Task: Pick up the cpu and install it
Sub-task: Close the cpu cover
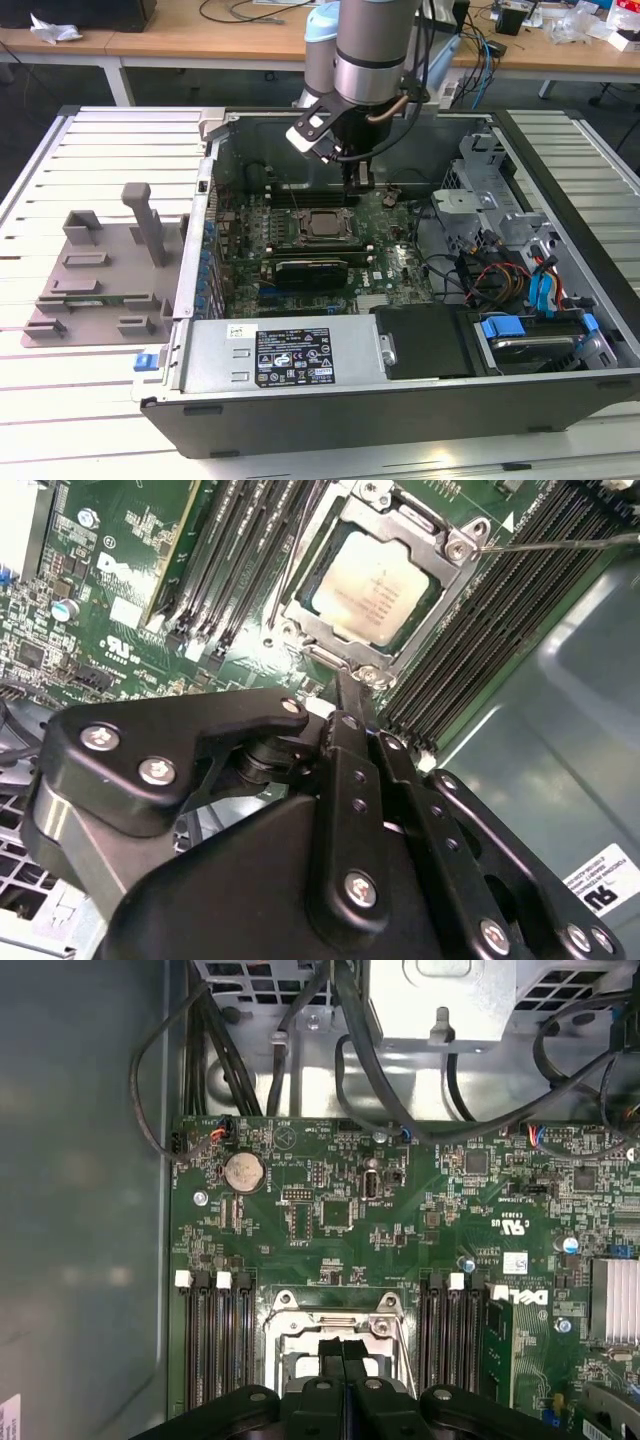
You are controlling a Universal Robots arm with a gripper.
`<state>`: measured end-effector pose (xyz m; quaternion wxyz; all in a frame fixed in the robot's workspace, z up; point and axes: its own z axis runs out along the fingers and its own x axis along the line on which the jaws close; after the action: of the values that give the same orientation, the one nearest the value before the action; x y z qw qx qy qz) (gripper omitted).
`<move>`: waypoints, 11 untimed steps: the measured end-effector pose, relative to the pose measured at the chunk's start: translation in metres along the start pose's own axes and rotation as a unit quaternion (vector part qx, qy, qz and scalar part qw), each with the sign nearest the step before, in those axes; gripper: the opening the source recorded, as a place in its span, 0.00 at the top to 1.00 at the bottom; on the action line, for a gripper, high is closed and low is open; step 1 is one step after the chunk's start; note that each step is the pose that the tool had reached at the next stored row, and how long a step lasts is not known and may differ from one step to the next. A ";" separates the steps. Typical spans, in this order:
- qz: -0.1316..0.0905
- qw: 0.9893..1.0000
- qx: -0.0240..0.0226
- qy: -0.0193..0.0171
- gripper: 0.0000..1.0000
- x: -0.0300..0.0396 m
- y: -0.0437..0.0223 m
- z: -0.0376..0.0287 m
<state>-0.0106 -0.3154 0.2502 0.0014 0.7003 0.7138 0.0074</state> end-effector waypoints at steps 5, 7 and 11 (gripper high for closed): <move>0.000 1.000 0.000 0.000 0.89 0.0002 -0.0073 0.0005; 0.000 1.000 0.000 0.000 0.89 0.0002 -0.0095 0.0005; 0.000 1.000 0.000 0.000 0.89 0.0003 -0.0130 0.0005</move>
<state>-0.0236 -0.3154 0.2496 0.0014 0.7003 0.7138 0.0074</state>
